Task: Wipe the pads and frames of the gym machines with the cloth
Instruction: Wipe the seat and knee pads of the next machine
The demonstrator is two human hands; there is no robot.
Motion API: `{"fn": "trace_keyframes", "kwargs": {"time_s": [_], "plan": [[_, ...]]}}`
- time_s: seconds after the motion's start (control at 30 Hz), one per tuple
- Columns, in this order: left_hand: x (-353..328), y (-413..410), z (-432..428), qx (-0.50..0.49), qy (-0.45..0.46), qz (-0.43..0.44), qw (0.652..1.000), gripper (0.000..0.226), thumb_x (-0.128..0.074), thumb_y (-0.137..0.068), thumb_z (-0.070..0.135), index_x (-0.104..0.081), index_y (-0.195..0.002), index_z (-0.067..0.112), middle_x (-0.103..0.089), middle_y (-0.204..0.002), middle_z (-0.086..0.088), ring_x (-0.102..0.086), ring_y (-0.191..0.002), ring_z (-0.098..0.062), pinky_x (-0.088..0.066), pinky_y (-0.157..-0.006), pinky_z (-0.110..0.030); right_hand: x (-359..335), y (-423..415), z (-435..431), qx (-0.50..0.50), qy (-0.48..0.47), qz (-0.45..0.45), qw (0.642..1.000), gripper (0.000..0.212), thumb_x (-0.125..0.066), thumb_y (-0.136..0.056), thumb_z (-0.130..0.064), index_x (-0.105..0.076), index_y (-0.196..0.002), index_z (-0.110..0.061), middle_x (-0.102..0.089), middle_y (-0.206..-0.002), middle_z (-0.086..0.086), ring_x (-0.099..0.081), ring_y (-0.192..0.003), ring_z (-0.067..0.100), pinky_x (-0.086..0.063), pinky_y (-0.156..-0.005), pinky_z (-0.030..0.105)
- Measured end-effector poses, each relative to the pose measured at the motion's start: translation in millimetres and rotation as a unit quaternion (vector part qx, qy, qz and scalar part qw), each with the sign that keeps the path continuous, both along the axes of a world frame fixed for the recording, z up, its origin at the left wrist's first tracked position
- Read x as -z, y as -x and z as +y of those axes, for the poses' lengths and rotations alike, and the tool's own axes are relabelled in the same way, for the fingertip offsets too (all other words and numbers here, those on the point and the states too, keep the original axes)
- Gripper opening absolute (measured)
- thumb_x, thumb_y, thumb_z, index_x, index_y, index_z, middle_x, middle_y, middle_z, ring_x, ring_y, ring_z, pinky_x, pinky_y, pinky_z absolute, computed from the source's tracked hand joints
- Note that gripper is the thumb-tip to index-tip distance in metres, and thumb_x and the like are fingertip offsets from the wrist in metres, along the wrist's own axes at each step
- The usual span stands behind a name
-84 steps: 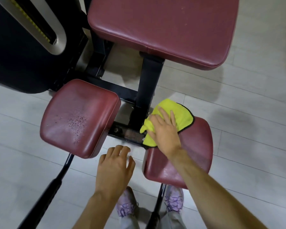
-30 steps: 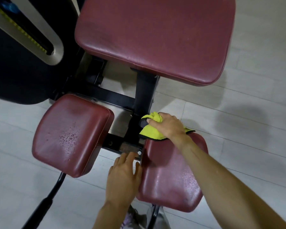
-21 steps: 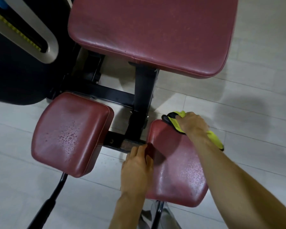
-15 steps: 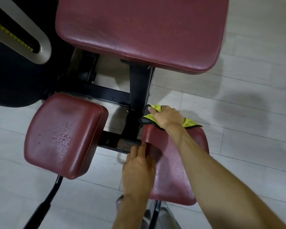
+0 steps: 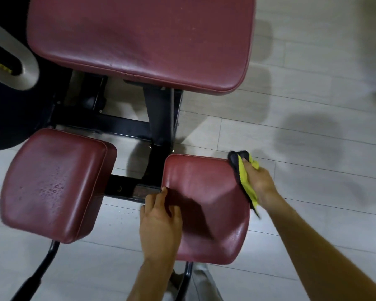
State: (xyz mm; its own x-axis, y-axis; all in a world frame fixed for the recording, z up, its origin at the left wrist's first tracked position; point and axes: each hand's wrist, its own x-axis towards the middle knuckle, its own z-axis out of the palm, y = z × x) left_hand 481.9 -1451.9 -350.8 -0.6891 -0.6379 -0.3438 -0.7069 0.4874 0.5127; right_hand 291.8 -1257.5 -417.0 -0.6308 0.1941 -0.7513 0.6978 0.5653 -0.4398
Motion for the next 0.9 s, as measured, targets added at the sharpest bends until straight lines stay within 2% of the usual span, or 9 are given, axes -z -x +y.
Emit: {"fn": "trace_keyframes", "kwargs": {"time_s": [0.07, 0.17, 0.23, 0.33, 0.4, 0.5, 0.7, 0.83, 0.9], "plan": [[-0.6, 1.1, -1.8, 0.009, 0.008, -0.005, 1.0, 0.044, -0.07, -0.088, 0.014, -0.065, -0.132, 0.013, -0.06, -0.117, -0.006, -0.059, -0.095, -0.029, -0.052, -0.079, -0.039, 5.2, -31.3, 9.2, 0.065, 0.009, 0.009, 0.998, 0.049, -0.057, -0.094, -0.065, -0.072, -0.102, -0.019, -0.073, -0.107, 0.009, -0.066, -0.101, 0.03, -0.049, -0.094, 0.038], [-0.3, 3.9, -7.5, 0.014, 0.014, -0.005, 1.0, 0.039, -0.071, -0.085, 0.012, -0.07, -0.124, 0.012, -0.062, -0.112, -0.006, -0.062, -0.088, -0.03, -0.047, -0.072, -0.033, 11.5, -30.2, -6.3, 0.108, 0.008, 0.048, 0.993, 0.046, -0.06, -0.091, -0.064, -0.072, -0.104, -0.022, -0.073, -0.108, 0.004, -0.066, -0.105, 0.029, -0.05, -0.102, 0.043], [-1.4, 7.2, -12.3, 0.015, 0.016, 0.001, 1.0, 0.035, -0.07, -0.085, 0.012, -0.072, -0.12, 0.013, -0.063, -0.109, -0.004, -0.064, -0.085, -0.028, -0.044, -0.07, -0.029, 11.3, -6.4, -25.9, 0.058, 0.007, 0.082, 0.995, 0.044, -0.062, -0.09, -0.063, -0.072, -0.101, -0.021, -0.073, -0.102, 0.002, -0.066, -0.102, 0.028, -0.05, -0.098, 0.041], [-0.5, 9.6, -15.5, 0.018, 0.018, 0.01, 1.0, 0.031, -0.07, -0.086, 0.01, -0.072, -0.117, 0.012, -0.063, -0.108, -0.005, -0.065, -0.084, -0.029, -0.044, -0.07, -0.029, 8.3, 17.7, -48.2, -0.093, -0.013, 0.117, 0.989, 0.044, -0.062, -0.09, -0.064, -0.071, -0.096, -0.021, -0.071, -0.096, 0.0, -0.06, -0.093, 0.025, -0.045, -0.085, 0.035], [-0.5, 7.9, -14.4, 0.02, 0.009, 0.012, 1.0, 0.033, -0.069, -0.087, 0.011, -0.071, -0.119, 0.011, -0.062, -0.108, -0.006, -0.064, -0.087, -0.03, -0.051, -0.072, -0.035, 9.8, 14.5, -45.2, -0.106, -0.017, 0.126, 0.986, 0.045, -0.059, -0.092, -0.065, -0.069, -0.096, -0.021, -0.071, -0.097, 0.002, -0.06, -0.093, 0.026, -0.043, -0.082, 0.034], [-2.4, 4.8, -12.1, 0.02, -0.011, 0.017, 1.0, 0.04, -0.069, -0.085, 0.011, -0.068, -0.125, 0.012, -0.059, -0.11, -0.007, -0.062, -0.092, -0.032, -0.056, -0.081, -0.046, 7.0, -2.1, -34.9, -0.032, 0.0, 0.136, 0.99, 0.046, -0.056, -0.095, -0.063, -0.066, -0.098, -0.017, -0.071, -0.097, 0.004, -0.063, -0.097, 0.029, -0.046, -0.085, 0.036], [0.6, -4.7, -20.0, 0.059, -0.03, 0.019, 0.998, 0.046, -0.072, -0.083, 0.008, -0.066, -0.129, 0.01, -0.058, -0.117, -0.01, -0.062, -0.094, -0.035, -0.055, -0.085, -0.05, -6.3, -44.6, -11.0, 0.084, -0.013, 0.134, 0.987, 0.049, -0.055, -0.098, -0.059, -0.067, -0.106, -0.012, -0.071, -0.101, 0.008, -0.065, -0.101, 0.032, -0.042, -0.081, 0.033], [5.7, -11.1, -20.9, 0.073, -0.027, 0.027, 0.997, 0.051, -0.071, -0.083, 0.011, -0.064, -0.134, 0.011, -0.056, -0.119, -0.011, -0.057, -0.093, -0.034, -0.054, -0.087, -0.051, -10.3, -113.3, 9.4, 0.162, -0.018, 0.101, 0.981, 0.057, -0.051, -0.092, -0.069, -0.07, -0.117, -0.021, -0.071, -0.108, 0.001, -0.065, -0.108, 0.031, -0.05, -0.1, 0.043], [5.8, -13.8, -19.1, 0.077, -0.024, 0.026, 0.996, 0.055, -0.07, -0.085, 0.011, -0.061, -0.139, 0.01, -0.055, -0.119, -0.012, -0.054, -0.096, -0.033, -0.052, -0.089, -0.051, -13.3, -150.8, 11.7, 0.212, -0.013, 0.085, 0.974, 0.052, -0.051, -0.094, -0.065, -0.068, -0.123, -0.025, -0.07, -0.113, -0.001, -0.064, -0.109, 0.028, -0.05, -0.103, 0.047]]}}
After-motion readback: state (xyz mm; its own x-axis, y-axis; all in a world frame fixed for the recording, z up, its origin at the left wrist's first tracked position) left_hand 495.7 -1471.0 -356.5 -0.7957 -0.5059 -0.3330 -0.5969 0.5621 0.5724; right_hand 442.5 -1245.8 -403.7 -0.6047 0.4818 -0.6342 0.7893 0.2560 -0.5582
